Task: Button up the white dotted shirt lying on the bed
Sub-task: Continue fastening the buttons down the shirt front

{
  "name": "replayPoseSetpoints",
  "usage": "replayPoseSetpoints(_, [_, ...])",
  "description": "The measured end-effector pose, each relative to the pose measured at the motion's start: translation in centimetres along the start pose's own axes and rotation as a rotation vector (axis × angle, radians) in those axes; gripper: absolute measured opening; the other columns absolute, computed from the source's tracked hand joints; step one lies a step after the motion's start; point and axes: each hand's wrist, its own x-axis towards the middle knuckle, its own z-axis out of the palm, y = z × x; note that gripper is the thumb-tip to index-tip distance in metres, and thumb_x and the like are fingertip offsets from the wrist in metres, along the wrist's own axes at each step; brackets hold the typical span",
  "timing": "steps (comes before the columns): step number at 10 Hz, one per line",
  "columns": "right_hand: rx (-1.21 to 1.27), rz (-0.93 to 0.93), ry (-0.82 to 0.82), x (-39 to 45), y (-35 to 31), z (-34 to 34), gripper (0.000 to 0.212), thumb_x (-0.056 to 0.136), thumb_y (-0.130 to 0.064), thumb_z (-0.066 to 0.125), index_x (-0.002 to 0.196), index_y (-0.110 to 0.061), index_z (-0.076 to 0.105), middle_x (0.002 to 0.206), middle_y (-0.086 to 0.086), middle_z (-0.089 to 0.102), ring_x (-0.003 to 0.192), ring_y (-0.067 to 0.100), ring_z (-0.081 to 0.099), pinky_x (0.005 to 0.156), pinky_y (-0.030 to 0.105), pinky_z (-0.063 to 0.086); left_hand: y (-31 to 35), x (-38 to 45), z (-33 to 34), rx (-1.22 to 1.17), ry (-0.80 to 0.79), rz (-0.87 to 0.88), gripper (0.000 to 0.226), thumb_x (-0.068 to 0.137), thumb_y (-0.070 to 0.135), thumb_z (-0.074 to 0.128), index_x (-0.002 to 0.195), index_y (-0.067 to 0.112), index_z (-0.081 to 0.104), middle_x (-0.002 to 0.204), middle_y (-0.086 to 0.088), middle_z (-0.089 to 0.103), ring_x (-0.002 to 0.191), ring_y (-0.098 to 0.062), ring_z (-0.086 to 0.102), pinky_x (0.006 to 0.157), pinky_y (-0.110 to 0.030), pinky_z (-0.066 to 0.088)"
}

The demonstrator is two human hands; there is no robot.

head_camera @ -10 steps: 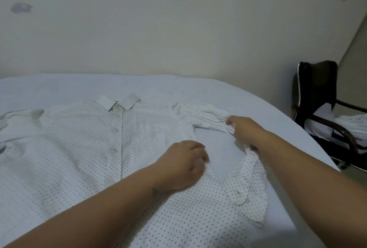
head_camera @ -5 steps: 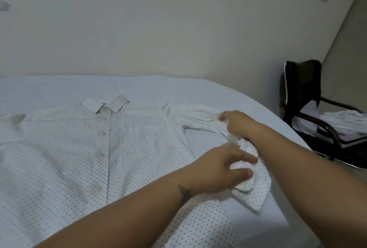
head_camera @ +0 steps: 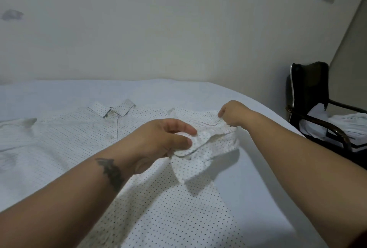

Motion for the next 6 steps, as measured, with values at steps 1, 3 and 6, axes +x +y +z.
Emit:
replayPoseSetpoints(1, [-0.229,0.022,-0.087,0.2,-2.2,1.5,0.022,0.087,0.003,0.048,0.068,-0.003,0.058,0.071,0.007,0.052,0.060,0.019,0.043,0.054,0.027,0.034,-0.5,-1.1,-1.4,0.098,0.005,-0.054,0.025,0.079,-0.005,0.071,0.092,0.017,0.075,0.100,-0.005,0.073,0.058,-0.009,0.052,0.055,-0.022,0.049])
replayPoseSetpoints(3, [-0.149,0.088,-0.022,0.8,-4.3,4.0,0.030,0.086,-0.006,0.051,0.058,-0.011,0.044,0.062,0.003,0.045,0.053,0.019,0.043,0.047,0.025,0.032,-1.9,-3.6,-3.4,0.605,0.023,-0.019,0.029,0.078,0.023,0.078,0.090,0.049,0.071,0.078,0.026,0.068,0.067,-0.010,0.069,0.064,-0.017,0.054])
replayPoseSetpoints(6, [-0.099,-0.039,-0.133,1.2,-4.4,9.3,0.047,0.096,-0.013,0.027,0.139,-0.025,0.042,0.147,0.005,0.046,0.136,0.031,0.035,0.113,0.060,0.008,-5.1,-4.2,-6.7,0.623,0.088,-0.144,0.028,0.088,0.022,0.066,0.096,0.049,0.068,0.122,0.021,0.061,0.111,-0.024,0.064,0.091,-0.035,0.051])
